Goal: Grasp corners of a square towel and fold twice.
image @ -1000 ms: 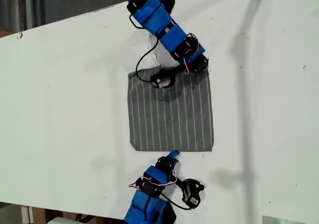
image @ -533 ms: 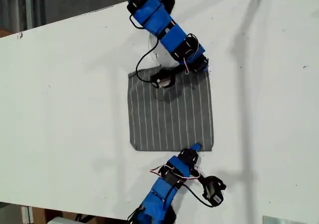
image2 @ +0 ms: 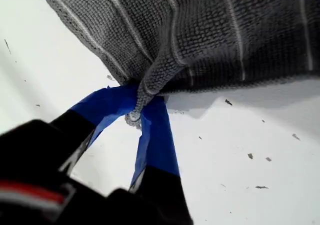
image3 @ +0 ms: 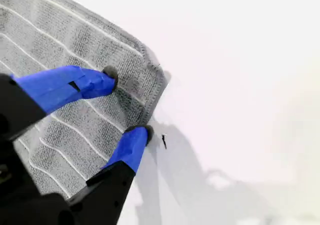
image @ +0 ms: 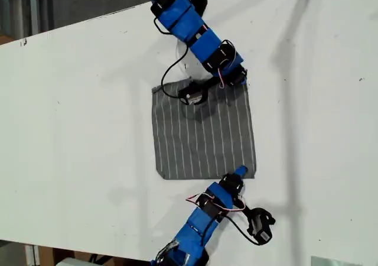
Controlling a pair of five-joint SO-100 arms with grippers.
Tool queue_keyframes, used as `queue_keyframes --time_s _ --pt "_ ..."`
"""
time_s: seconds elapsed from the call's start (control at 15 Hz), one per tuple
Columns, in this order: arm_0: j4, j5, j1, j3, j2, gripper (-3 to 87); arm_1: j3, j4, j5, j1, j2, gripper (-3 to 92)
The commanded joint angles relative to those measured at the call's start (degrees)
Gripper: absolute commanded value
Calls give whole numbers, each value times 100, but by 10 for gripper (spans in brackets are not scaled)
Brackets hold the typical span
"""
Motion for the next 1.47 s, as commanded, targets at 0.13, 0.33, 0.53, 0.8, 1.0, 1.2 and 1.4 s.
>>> queue_keyframes --time_s 0.13,0.33,0.53,0.8,1.0,1.2,1.4 --pt "510 -325 360 -492 79 201 -202 70 -62 18 -9 -1" --pt "97 -229 316 -466 -211 203 -281 123 -53 -9 -35 -1" --pt "62 -105 290 -633 -299 201 -325 220 -9 -35 -35 -1" --pt "475 220 185 -1635 -896 199 -431 220 -62 0 -132 -1" --pt "360 334 53 -1863 -1389 189 -501 220 -62 -53 -158 -1" --pt "281 325 -79 -1872 -1635 -1 -650 229 -62 -70 -290 -1" --pt "650 343 -79 -2171 -1644 -1 -844 308 -97 -70 -396 -1"
